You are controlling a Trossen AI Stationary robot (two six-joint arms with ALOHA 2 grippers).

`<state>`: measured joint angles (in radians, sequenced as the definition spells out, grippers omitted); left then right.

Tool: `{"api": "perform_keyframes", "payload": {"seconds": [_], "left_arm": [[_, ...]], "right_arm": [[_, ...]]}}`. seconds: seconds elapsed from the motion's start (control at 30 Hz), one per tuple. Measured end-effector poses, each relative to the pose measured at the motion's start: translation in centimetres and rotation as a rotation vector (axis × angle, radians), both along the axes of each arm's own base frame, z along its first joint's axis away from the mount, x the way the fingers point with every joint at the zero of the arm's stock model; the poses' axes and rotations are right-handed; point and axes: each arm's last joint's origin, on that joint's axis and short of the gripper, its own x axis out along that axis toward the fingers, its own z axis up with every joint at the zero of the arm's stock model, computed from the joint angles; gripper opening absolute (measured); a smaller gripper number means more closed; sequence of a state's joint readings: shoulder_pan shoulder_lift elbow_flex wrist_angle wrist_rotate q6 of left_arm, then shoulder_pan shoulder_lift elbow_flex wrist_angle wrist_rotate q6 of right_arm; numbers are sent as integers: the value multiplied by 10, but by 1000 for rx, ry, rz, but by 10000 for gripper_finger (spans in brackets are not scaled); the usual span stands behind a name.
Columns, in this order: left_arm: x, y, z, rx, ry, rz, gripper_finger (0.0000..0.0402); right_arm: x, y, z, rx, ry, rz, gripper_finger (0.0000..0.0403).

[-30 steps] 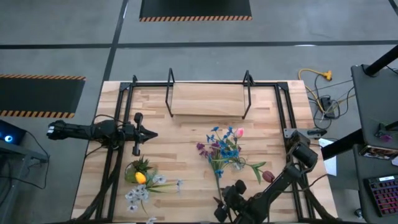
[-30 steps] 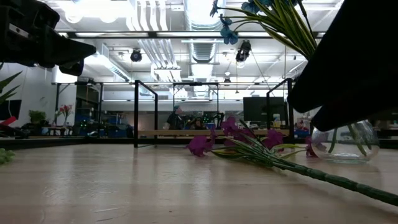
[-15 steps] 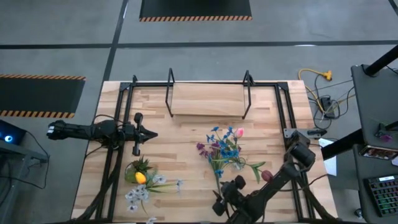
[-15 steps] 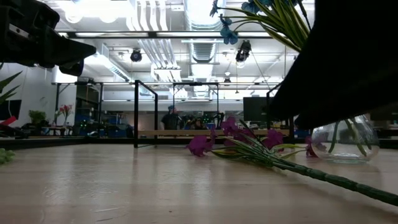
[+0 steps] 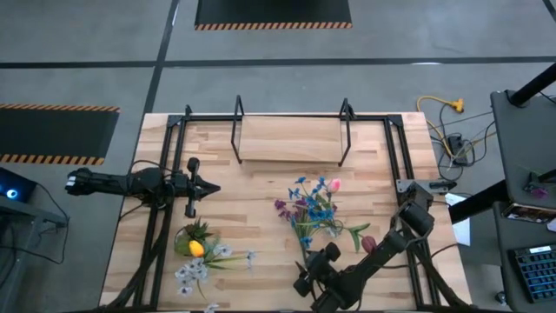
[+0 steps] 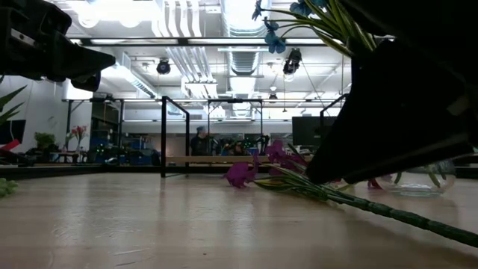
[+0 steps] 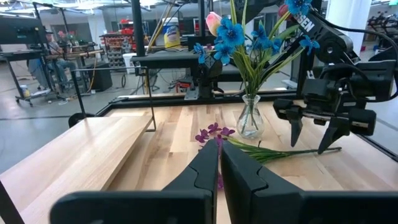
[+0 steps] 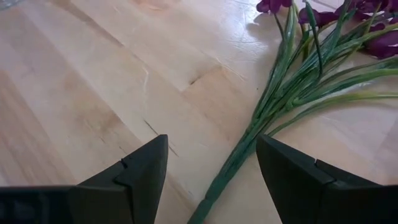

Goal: Pick and place flowers into a vace then onto a shelf
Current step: Put the purple flowers into the right transparent vase

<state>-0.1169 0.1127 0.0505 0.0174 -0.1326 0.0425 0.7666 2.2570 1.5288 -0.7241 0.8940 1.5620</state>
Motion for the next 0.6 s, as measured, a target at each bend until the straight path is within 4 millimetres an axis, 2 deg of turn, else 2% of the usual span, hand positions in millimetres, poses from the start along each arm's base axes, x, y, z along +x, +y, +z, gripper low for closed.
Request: {"api": "perform_keyframes", "payload": {"seconds": [0.23,0.6], "left_arm": [[0,0,0,0,0,-1,0],[0,0,0,0,0,0,0]], "right_arm": [[8,-11,-1,-5,7,-31,235],[16,-26,-4,96,80,-102,235]]}}
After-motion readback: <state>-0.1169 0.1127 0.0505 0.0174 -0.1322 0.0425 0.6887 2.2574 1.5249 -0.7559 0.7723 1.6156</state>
